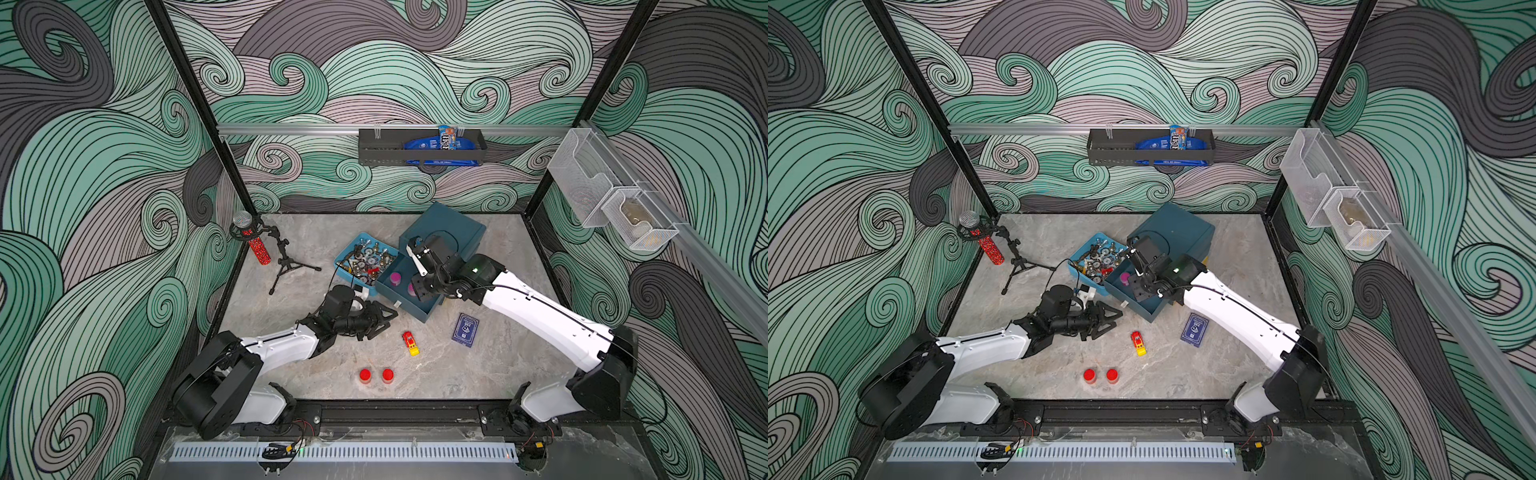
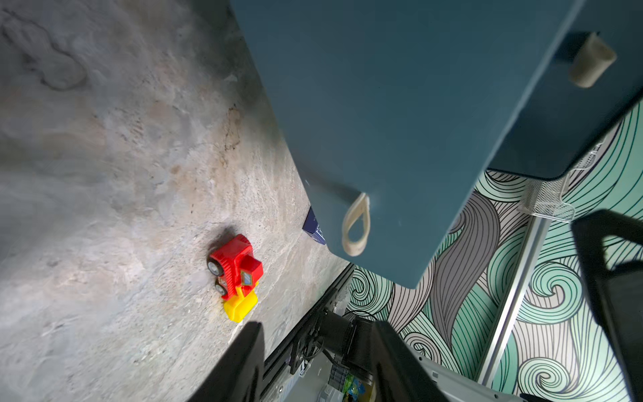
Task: Put the paint cans in the drawer according to color
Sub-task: Close the drawer in the storage box.
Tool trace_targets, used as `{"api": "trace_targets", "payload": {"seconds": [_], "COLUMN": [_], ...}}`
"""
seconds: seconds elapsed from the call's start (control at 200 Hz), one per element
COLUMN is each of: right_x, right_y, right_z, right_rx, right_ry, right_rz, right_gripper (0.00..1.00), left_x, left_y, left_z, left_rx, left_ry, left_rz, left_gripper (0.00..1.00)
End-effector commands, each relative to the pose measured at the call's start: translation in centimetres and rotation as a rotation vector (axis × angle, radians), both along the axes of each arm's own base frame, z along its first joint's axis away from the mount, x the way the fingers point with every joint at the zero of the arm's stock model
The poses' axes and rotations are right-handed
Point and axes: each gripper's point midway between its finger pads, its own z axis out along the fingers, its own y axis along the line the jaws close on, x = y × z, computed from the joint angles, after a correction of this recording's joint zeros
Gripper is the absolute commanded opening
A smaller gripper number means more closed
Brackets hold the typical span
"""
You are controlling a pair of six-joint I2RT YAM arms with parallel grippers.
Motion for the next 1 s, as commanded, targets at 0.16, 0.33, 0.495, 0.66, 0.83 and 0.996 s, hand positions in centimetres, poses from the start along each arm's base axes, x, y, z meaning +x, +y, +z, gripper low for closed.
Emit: {"api": "trace_targets", "payload": {"seconds": [0.16,0.33,0.495,0.66,0.83,0.996], "right_x": [-0.6,-0.3,0.1,0.4,0.4,0.3], "right_y": [0.0,-0.3,-0.7,-0.9,-1.0,-1.0], "right_z": [6.0,9.2,10.2,10.8,10.8,10.9], "right_rx": [0.159,0.23,0.26,0.276,0.281,0.284], "right_ry": [-0.099,-0.161,-0.169,-0.173,-0.17,-0.172], "right_rz": [-0.018,-0.038,-0.052,-0.059,-0.059,-0.058], "right_gripper": [0.36,0.38,0.38,0.38,0.38,0.38], "left_x": [2.7,3.6,4.3,4.9,6.0,7.1], "left_y": [-1.5,-2.0,-2.4,-2.5,-3.0,-3.7], "left_z": [2.9,2.6,2.3,2.0,2.9,3.7], "left_rx": [-0.062,-0.06,-0.056,-0.045,-0.059,-0.067], "left_ry": [-0.096,-0.095,-0.089,-0.088,-0.124,-0.154], "left_rz": [0.027,0.032,0.034,0.046,0.052,0.052], "left_gripper": [0.45,0.4,0.3,0.15,0.0,0.0]}}
